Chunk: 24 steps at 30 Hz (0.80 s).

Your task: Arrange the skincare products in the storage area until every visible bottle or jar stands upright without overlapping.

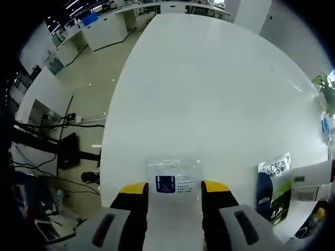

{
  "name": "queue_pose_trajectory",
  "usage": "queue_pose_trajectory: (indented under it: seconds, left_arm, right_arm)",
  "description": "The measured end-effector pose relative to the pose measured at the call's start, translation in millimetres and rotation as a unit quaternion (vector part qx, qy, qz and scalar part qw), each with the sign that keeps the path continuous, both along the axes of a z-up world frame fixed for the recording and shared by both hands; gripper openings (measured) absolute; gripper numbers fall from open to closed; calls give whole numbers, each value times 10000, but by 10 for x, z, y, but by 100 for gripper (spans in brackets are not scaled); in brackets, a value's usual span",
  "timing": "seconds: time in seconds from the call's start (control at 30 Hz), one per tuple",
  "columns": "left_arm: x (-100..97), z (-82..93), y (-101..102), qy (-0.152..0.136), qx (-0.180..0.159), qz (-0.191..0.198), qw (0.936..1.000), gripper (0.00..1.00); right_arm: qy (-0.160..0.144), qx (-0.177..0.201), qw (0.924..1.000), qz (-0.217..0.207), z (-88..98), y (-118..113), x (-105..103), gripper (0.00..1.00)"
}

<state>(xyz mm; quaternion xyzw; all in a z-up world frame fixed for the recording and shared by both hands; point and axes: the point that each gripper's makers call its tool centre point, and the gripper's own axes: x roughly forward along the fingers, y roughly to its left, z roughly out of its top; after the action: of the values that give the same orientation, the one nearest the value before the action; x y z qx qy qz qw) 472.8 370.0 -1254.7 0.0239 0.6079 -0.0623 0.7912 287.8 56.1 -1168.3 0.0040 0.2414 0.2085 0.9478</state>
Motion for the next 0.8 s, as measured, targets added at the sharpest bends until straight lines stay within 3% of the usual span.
queue_pose_trajectory:
  seconds: [0.37,0.8]
  left_arm:
    - [-90,170,-89,-96,-102,-170,9998,41]
    - [-327,262,-445,-43,-584,-421,9974,41]
  right_arm:
    - [-22,56,10000,63,3,36,21,16]
    - [13,67,9998,175,2,102,24,16]
